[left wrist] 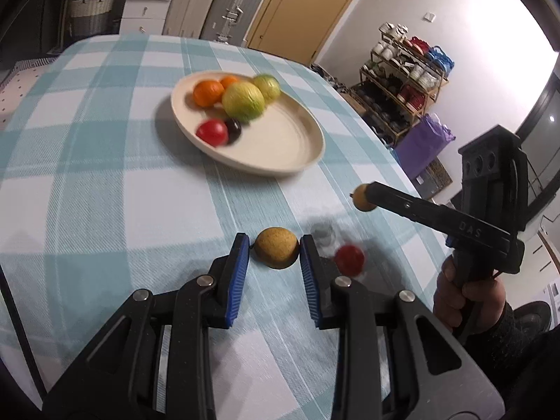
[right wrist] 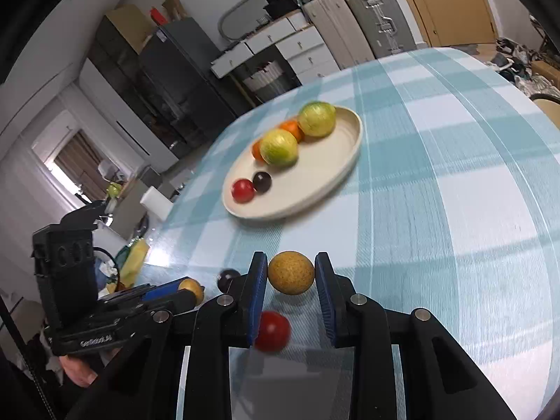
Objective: Organize fruits
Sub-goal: 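Grasp a second brown round fruit with the right gripper while the left gripper holds its fruit, then carry both brown fruits onto the cream plate and open both grippers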
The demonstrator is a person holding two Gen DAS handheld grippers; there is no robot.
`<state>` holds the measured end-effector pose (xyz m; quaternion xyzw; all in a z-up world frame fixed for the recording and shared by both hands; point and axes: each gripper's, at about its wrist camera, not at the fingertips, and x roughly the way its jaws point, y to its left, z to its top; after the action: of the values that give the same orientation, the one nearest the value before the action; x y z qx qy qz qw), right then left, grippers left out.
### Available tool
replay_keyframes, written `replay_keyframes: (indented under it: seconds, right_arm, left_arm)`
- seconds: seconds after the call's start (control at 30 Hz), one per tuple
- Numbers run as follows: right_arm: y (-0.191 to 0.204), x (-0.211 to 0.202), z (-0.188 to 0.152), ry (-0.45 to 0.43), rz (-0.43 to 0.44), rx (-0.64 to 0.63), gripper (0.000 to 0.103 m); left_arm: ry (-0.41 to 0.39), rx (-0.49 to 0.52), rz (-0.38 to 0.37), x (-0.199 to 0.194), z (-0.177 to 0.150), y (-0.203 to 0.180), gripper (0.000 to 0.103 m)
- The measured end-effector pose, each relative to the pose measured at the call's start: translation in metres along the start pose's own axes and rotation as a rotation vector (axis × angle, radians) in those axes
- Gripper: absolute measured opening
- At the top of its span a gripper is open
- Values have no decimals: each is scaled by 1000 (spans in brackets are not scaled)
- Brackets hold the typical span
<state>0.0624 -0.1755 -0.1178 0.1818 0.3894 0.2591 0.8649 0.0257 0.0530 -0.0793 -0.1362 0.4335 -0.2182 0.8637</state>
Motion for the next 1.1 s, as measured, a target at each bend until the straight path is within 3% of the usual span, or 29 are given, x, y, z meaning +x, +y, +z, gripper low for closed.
replay_keyframes:
  seconds: [0.27,0.73,1.1]
  right_arm:
    - [12,4,31,-26,67,-30,29]
    - [41,45,88,-14,145,-93,29]
    - [58,97,106,65,90,-197,29]
  left_arm:
    - [-54,-21,40,-7,43,18,27]
    - [-65,-46,79,17,109,41,27]
    - [-27,-83,42,57,145,73,27]
